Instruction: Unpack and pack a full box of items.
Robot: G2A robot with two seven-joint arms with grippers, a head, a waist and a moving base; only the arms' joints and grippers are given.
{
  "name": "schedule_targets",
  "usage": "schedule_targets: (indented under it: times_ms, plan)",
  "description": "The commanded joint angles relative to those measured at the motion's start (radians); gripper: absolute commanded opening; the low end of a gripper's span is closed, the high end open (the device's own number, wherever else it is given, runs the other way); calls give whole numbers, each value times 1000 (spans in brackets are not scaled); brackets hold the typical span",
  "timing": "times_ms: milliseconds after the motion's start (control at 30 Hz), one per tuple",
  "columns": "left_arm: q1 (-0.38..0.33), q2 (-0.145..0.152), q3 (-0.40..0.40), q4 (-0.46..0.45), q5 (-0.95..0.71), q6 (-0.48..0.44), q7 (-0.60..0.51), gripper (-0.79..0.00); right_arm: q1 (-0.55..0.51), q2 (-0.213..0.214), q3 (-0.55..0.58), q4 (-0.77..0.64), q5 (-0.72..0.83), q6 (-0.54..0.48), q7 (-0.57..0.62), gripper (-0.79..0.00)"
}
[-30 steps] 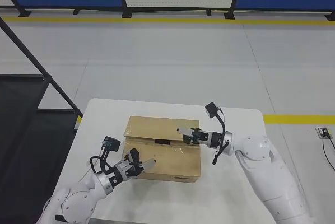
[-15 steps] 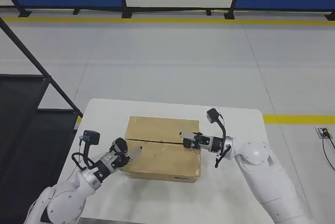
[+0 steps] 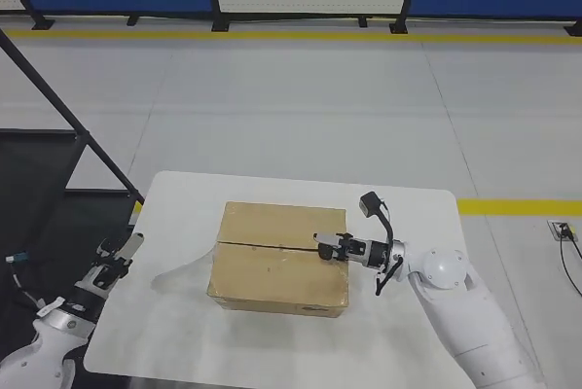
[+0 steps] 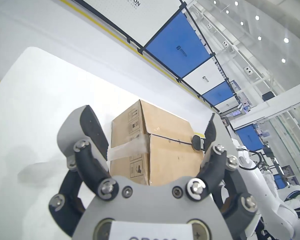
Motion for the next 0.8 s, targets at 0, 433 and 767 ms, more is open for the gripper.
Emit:
schedule_targets:
  times_ms: [0,433,767]
  plan:
    - [-1,0,5,1,0,2,0,0,0,0,0,0,0,0,0,0]
    - [13,-17,104,109,-30,110,48,0,0,0,0,0,0,0,0,0]
    - [-10,-31,214,223,-70,118,-11,0,0,0,0,0,0,0,0,0]
